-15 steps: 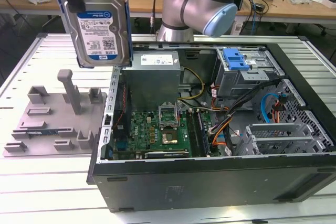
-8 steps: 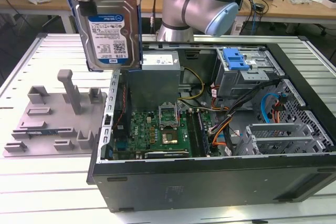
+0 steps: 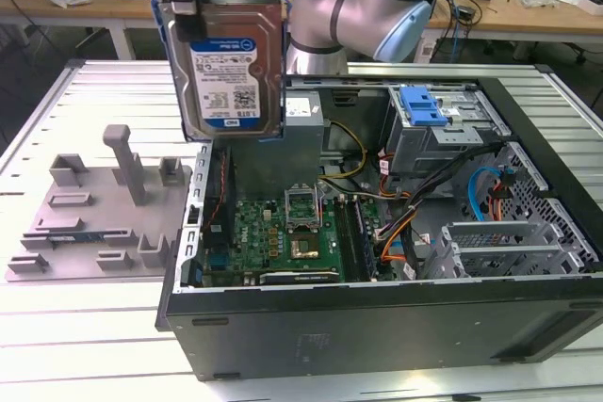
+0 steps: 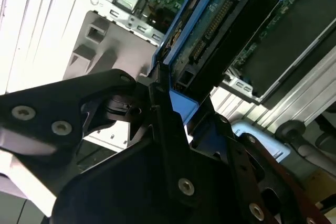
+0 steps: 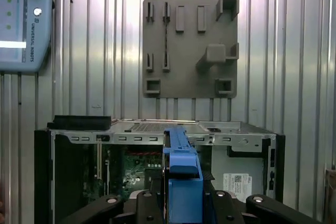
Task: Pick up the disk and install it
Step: 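Pick up the disk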
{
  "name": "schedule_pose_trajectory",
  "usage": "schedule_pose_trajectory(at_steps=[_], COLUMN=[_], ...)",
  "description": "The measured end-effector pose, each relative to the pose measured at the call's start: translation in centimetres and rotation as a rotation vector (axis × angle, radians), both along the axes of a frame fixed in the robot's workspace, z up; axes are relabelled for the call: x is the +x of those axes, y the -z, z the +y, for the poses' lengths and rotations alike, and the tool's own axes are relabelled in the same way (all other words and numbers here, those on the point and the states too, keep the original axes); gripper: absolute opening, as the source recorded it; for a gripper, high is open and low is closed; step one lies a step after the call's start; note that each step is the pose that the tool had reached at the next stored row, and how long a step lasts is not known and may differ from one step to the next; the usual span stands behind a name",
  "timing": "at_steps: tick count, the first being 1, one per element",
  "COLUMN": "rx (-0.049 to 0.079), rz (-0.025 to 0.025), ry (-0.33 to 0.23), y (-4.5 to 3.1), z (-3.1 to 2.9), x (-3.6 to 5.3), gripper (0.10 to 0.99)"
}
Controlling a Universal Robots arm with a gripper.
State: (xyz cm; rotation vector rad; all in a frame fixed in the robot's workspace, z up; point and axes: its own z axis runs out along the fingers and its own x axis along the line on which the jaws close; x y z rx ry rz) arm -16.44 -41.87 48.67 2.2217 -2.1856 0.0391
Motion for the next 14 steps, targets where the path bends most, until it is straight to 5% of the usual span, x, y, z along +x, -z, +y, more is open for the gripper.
schedule_pose_trajectory(at_steps=[14], rx=[0.000], rz=[0.0000], ry=[0.000], y=[0.00], z=[-2.68], x=[4.67], gripper=[0.365])
